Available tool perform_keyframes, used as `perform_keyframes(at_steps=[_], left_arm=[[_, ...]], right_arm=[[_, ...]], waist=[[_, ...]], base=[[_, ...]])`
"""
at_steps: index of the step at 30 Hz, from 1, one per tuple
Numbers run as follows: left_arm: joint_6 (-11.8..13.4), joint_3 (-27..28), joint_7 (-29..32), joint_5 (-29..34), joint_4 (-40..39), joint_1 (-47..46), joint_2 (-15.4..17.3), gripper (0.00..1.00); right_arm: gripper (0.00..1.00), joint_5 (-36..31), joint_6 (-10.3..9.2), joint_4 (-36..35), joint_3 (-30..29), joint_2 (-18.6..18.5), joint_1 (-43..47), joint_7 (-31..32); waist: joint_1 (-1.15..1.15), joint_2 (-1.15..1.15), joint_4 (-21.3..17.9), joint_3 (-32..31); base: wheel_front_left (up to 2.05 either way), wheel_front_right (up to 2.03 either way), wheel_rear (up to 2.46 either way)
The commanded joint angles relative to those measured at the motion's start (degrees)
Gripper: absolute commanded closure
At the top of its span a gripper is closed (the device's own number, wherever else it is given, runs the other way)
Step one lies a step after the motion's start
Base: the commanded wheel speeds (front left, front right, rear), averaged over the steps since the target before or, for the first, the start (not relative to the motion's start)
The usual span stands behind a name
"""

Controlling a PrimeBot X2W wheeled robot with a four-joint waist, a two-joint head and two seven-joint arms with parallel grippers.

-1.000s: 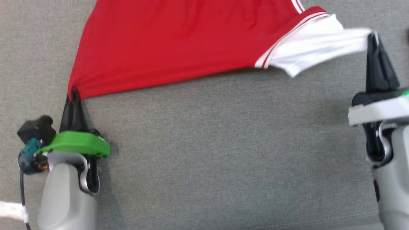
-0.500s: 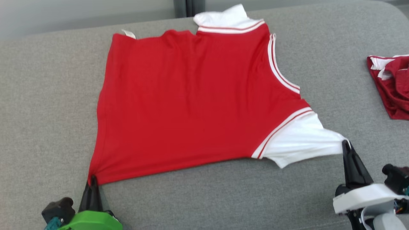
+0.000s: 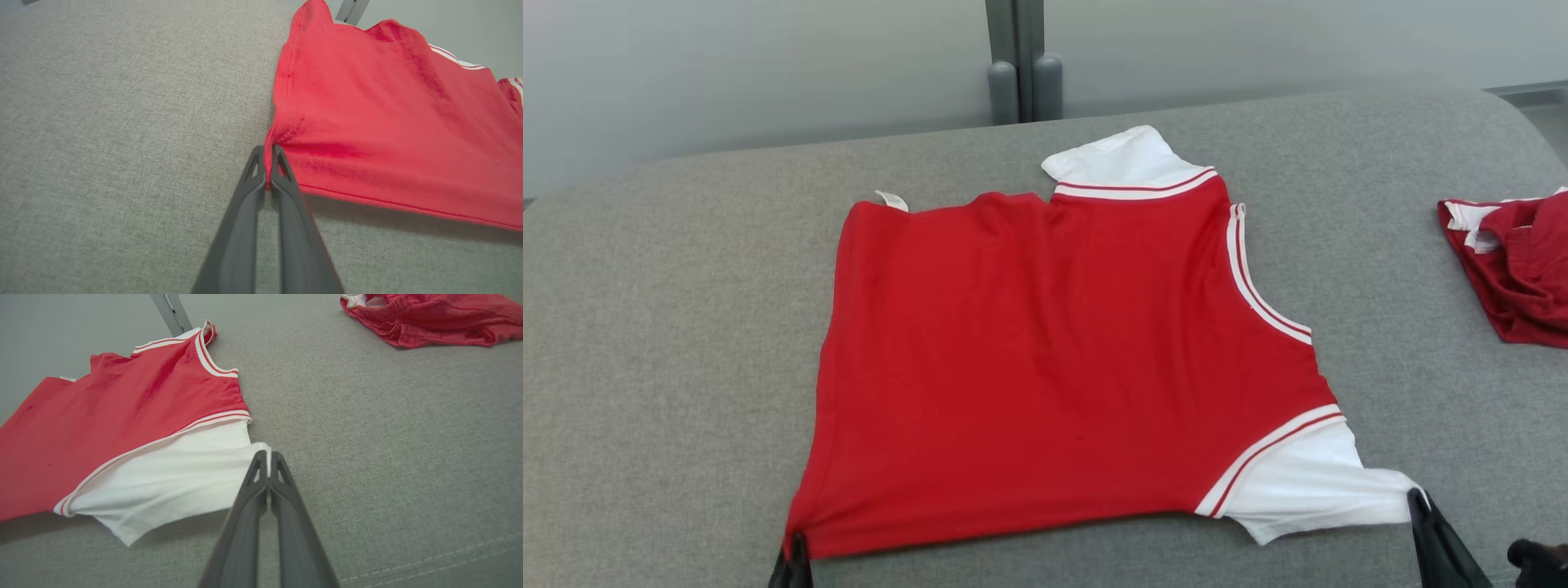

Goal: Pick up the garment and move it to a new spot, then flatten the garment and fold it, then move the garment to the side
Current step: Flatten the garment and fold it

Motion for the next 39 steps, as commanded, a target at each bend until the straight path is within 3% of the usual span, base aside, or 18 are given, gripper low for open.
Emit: perform_keyframes(at_steps=[1, 6, 10, 20, 27, 28, 29, 30, 39], left_arm=[[-0.1, 0.3, 0.0, 0.4, -1.1, -0.9, 0.5, 1.0], [-1.1, 0.3, 0.0, 2.3, -4.7, -6.5, 0.5, 1.0], [-2.2, -0.3, 0.0, 4.0, -2.8, -15.0, 0.5, 1.0], [-3.3, -1.2, 0.0, 5.8, 5.9, -29.0, 0.5, 1.0], [-3.4, -0.7, 0.0, 5.4, 7.9, -33.3, 0.5, 0.99], [-3.0, -0.4, 0.0, 4.8, 7.7, -33.7, 0.5, 0.36], [-2.8, -0.2, 0.0, 5.0, 7.1, -34.0, 0.5, 0.0], [-2.6, 0.0, 0.0, 4.7, 6.8, -34.0, 0.4, 0.0], [-1.5, -1.0, 0.0, 2.6, 3.5, -27.8, 0.5, 0.0]], right_arm=[[1.0, 0.3, -0.21, -1.0, -0.3, -0.3, -1.3, -0.1], [1.0, 0.9, -0.18, -4.4, -0.6, 0.2, -7.6, -0.1], [1.0, 0.4, -0.17, -4.2, 0.4, -0.3, -16.9, -0.1], [1.0, -3.0, -0.17, 3.9, 1.2, -1.2, -33.9, -0.1], [1.0, -5.4, -0.17, 7.8, -0.3, -0.4, -39.5, -0.1], [0.79, -5.7, -0.17, 7.9, -0.9, -0.2, -39.9, -0.1], [0.22, -6.1, -0.17, 7.6, -1.6, 0.0, -40.2, -0.1], [0.0, -6.8, -0.17, 7.1, -2.1, 0.2, -40.3, -0.1], [0.0, -9.4, -0.16, 2.3, -4.6, 1.9, -33.3, -0.1]], waist=[[0.0, 0.0, 0.3, 1.0], [0.0, 0.0, 0.6, 3.9], [0.0, 0.0, 1.3, 7.9], [0.0, 0.0, 2.1, 14.9], [0.0, 0.0, 2.5, 18.1], [0.0, 0.0, 2.5, 18.4], [0.0, 0.0, 2.6, 18.7], [0.0, 0.0, 2.6, 18.9], [0.0, 0.0, 2.3, 18.0]], base=[[0.0, 0.0, 0.0], [0.0, 0.0, 0.0], [0.0, 0.0, 0.0], [0.0, 0.0, 0.0], [0.0, 0.0, 0.0], [0.0, 0.0, 0.0], [0.0, 0.0, 0.0], [0.0, 0.0, 0.0], [0.0, 0.0, 0.0]])
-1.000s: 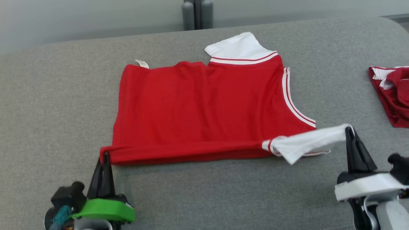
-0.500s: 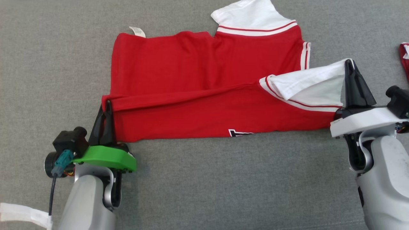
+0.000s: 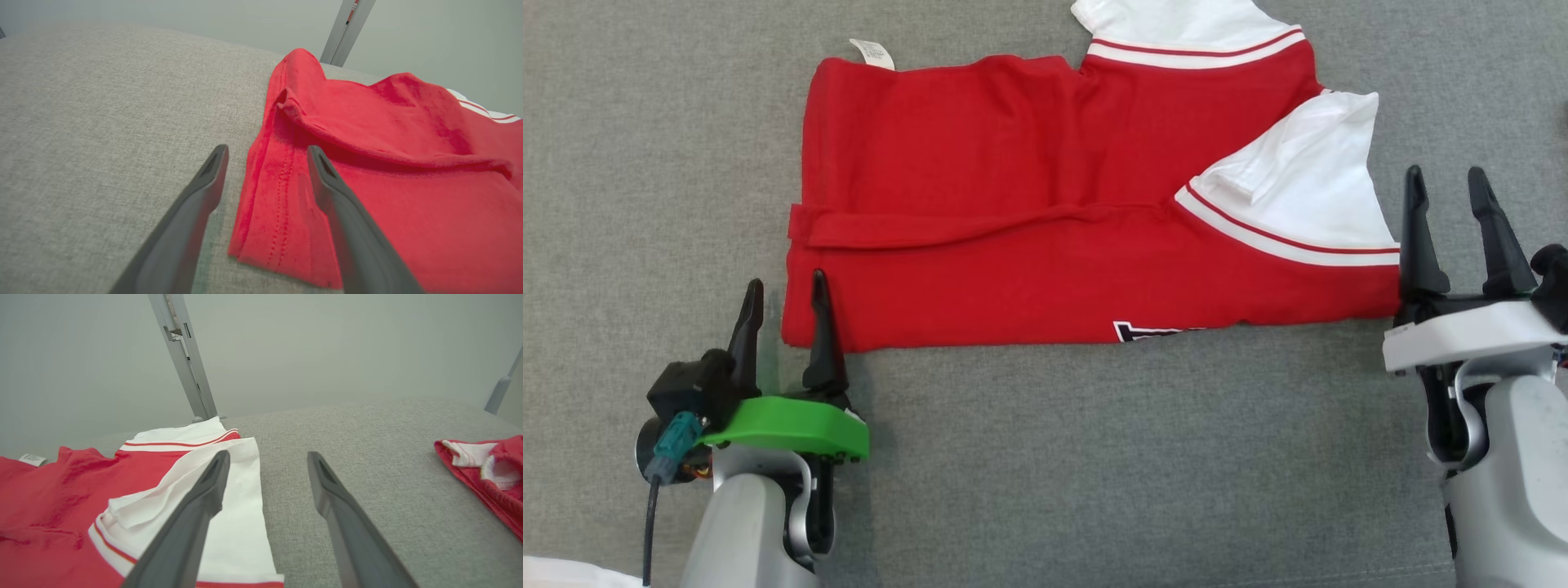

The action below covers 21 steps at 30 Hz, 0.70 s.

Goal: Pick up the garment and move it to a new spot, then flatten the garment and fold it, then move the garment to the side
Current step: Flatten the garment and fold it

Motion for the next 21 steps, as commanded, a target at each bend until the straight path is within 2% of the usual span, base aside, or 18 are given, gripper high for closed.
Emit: perform_keyframes(at_steps=[1, 7, 14, 17, 18, 19, 20, 21], left_arm=[[0.5, -0.2, 0.0, -0.6, -0.3, 0.9, 0.4, 0.0], [1.8, -1.1, 0.0, -1.0, 2.1, 2.9, 0.4, 0.0], [2.8, -1.7, 0.3, -1.2, 9.1, 1.5, 0.4, 0.0], [2.2, -2.3, 0.5, -1.1, 12.7, 0.9, 0.4, 0.0], [1.9, -2.6, 0.6, -1.2, 13.8, 0.6, 0.3, 0.49], [1.7, -2.8, 0.7, -1.2, 14.7, 0.4, 0.3, 0.85], [1.5, -3.0, 0.7, -1.5, 15.5, 0.3, 0.3, 1.0], [1.3, -3.2, 0.7, -1.7, 15.9, 0.3, 0.3, 1.0]], right_arm=[[0.0, 0.0, -0.09, -0.4, -0.2, 0.1, 1.9, -0.1], [0.0, -2.6, -0.09, -0.6, 2.8, -0.2, 6.9, -0.1], [0.0, -5.8, -0.09, 6.0, 3.1, 0.2, 8.0, -0.1], [0.0, -5.6, -0.09, 9.0, 3.1, 0.5, 6.8, 0.0], [0.52, -5.2, -0.09, 10.2, 3.6, 0.6, 6.5, 0.0], [0.7, -4.9, -0.09, 11.1, 3.9, 0.6, 6.4, 0.0], [1.0, -4.6, -0.09, 11.9, 4.4, 0.6, 6.1, 0.0], [1.0, -4.4, -0.09, 12.8, 4.7, 0.4, 6.0, 0.0]], waist=[[0.0, 0.0, -0.1, -0.4], [0.0, 0.0, -0.5, -0.7], [0.0, 0.0, -0.8, -0.5], [0.0, 0.0, -0.7, -0.6], [0.0, 0.0, -0.8, -0.8], [0.0, 0.0, -0.8, -0.9], [0.0, 0.0, -0.7, -1.1], [0.0, 0.0, -0.6, -1.4]], base=[[0.0, 0.0, 0.0], [0.0, 0.0, 0.0], [0.0, 0.0, 0.0], [0.0, 0.0, 0.0], [0.0, 0.0, 0.0], [0.0, 0.0, 0.0], [0.0, 0.0, 0.0], [0.0, 0.0, 0.0]])
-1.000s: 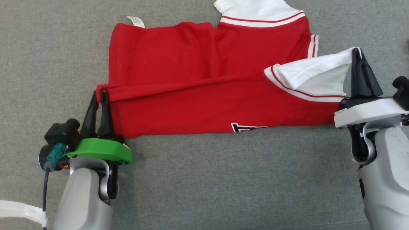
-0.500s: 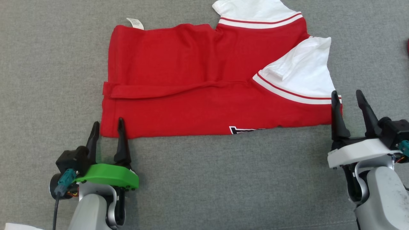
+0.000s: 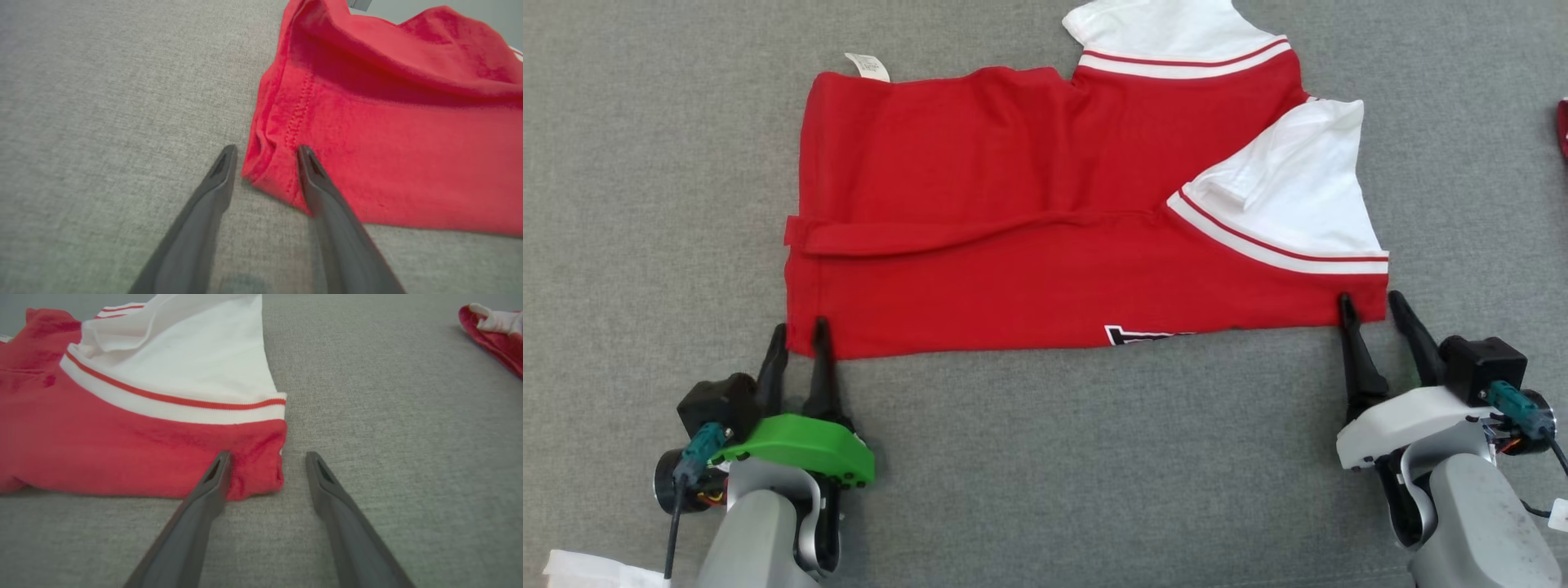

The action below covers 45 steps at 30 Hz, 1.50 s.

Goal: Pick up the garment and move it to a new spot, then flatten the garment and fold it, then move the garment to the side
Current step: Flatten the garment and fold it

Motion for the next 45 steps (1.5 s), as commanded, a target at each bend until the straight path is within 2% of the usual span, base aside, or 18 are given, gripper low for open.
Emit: perform_keyframes(at_steps=[1, 4, 8, 17, 22, 27, 28, 29, 30, 38, 45], left_arm=[[-0.4, -0.9, 1.6, -0.4, 2.9, 1.5, -0.1, 1.0], [-1.1, -0.8, 1.5, -0.8, 2.4, 1.5, 0.0, 1.0], [-1.6, 1.2, 1.0, -0.6, -2.5, 1.9, 0.1, 1.0], [-2.0, 3.6, 0.9, 0.1, -9.8, 9.3, 0.2, 1.0], [-0.6, 1.7, 0.9, -1.7, -9.3, 17.3, 0.3, 1.0], [1.0, -0.6, 0.9, -4.7, -8.2, 23.1, 0.3, 1.0], [1.3, -0.8, 0.9, -5.2, -8.3, 23.1, 0.3, 0.75], [1.6, -1.1, 0.9, -5.3, -8.5, 23.1, 0.3, 0.0], [1.7, -1.5, 0.9, -5.2, -8.9, 22.6, 0.2, 0.0], [1.6, -0.5, 0.9, -2.1, -11.3, 10.8, 0.2, 0.0], [0.8, 1.1, 0.9, 1.2, -0.8, -4.9, 0.2, 0.0]], right_arm=[[1.0, 0.6, -0.09, 1.6, 0.4, -0.1, 0.1, 0.2], [1.0, 1.6, -0.11, 1.2, 0.0, -0.5, -0.4, 0.2], [1.0, 3.2, -0.1, -2.5, -0.2, -0.5, 0.0, 0.1], [1.0, 7.5, -0.11, -8.3, 0.8, -2.6, 7.2, 0.1], [1.0, 9.1, -0.11, -8.5, 1.8, -3.0, 15.3, 0.1], [1.0, 9.1, -0.11, -7.7, 2.0, -2.9, 21.1, 0.1], [0.83, 8.8, -0.11, -7.7, 2.0, -2.9, 21.4, 0.1], [0.59, 8.7, -0.11, -7.4, 1.8, -2.8, 21.5, 0.1], [0.0, 8.5, -0.11, -7.3, 1.3, -2.7, 21.0, 0.1], [0.0, 5.7, -0.09, -7.8, 0.5, -4.0, 10.5, 0.1], [0.0, 3.7, -0.09, -3.0, 4.1, -6.8, -3.3, 0.1]], waist=[[0.0, 0.0, 0.2, -0.6], [0.0, 0.0, 0.4, -1.9], [0.0, 0.0, 0.4, -4.9], [0.0, 0.0, 0.3, -15.9], [0.0, 0.0, 0.3, -19.2], [0.0, 0.0, 0.7, -18.0], [0.0, 0.0, 0.8, -17.4], [0.0, 0.0, 0.8, -16.9], [0.0, 0.0, 0.9, -16.2], [0.0, 0.0, 1.4, -9.2], [0.0, 0.0, 1.1, -3.2]], base=[[0.0, 0.0, 0.0], [0.0, 0.0, 0.0], [0.0, 0.0, 0.0], [0.0, 0.0, 0.0], [0.0, 0.0, 0.0], [0.0, 0.0, 0.0], [0.0, 0.0, 0.0], [0.0, 0.0, 0.0], [0.0, 0.0, 0.0], [0.0, 0.0, 0.0], [0.0, 0.0, 0.0]])
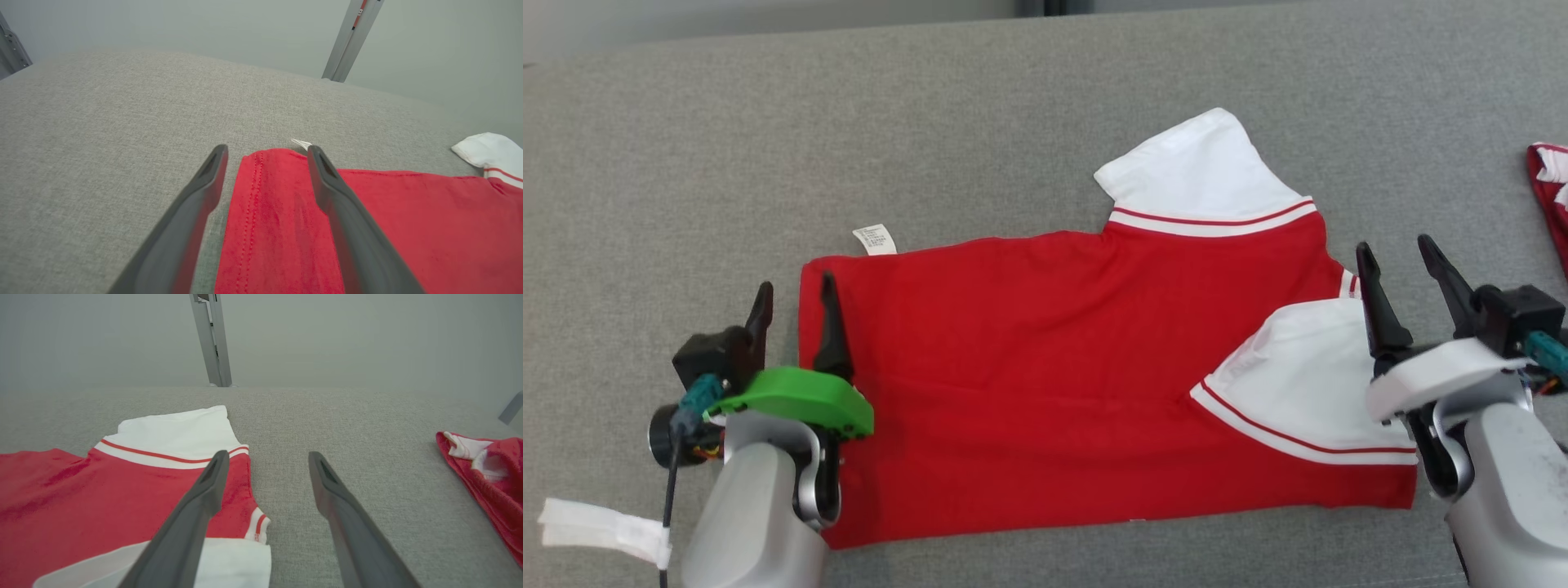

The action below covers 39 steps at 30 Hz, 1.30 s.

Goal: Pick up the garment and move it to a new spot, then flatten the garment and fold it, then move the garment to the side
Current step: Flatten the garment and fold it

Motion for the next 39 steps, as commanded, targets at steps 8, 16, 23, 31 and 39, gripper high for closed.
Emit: perform_keyframes(at_steps=[8, 16, 23, 31, 39], left_arm=[[-0.7, 1.3, 0.0, 4.4, 13.3, -10.3, 1.3, 0.0], [-2.7, -0.1, 0.5, 5.8, 18.1, -12.7, 0.6, 1.0], [-3.9, -2.1, 0.2, 5.5, 13.9, -15.0, 0.5, 1.0], [-3.4, -8.3, 0.0, 0.4, 8.8, -15.1, 0.4, 1.0], [-1.7, -10.5, 0.0, -2.3, 6.7, -15.0, 0.4, 1.0]], right_arm=[[0.0, -0.9, -0.09, 4.9, 5.9, -3.1, -11.7, 0.0], [0.0, 0.2, -0.09, 12.2, 10.8, -6.5, -21.9, 0.7], [0.0, 3.6, -0.09, 21.2, 14.4, -8.0, -32.8, 6.4], [0.0, 7.7, -0.1, 30.7, 21.2, -8.8, -40.4, 14.4], [1.0, 10.6, -0.11, 33.6, 25.5, -10.8, -43.2, 11.6]], waist=[[0.0, 0.0, -0.3, 8.3], [0.0, 0.0, 1.7, 10.3], [0.0, 0.0, 6.0, 11.4], [0.0, 0.0, 10.2, 12.6], [0.0, 0.0, 10.6, 13.0]], base=[[0.0, 0.0, 0.0], [0.0, 0.0, 0.0], [0.0, 0.0, 0.0], [0.0, 0.0, 0.0], [0.0, 0.0, 0.0]])
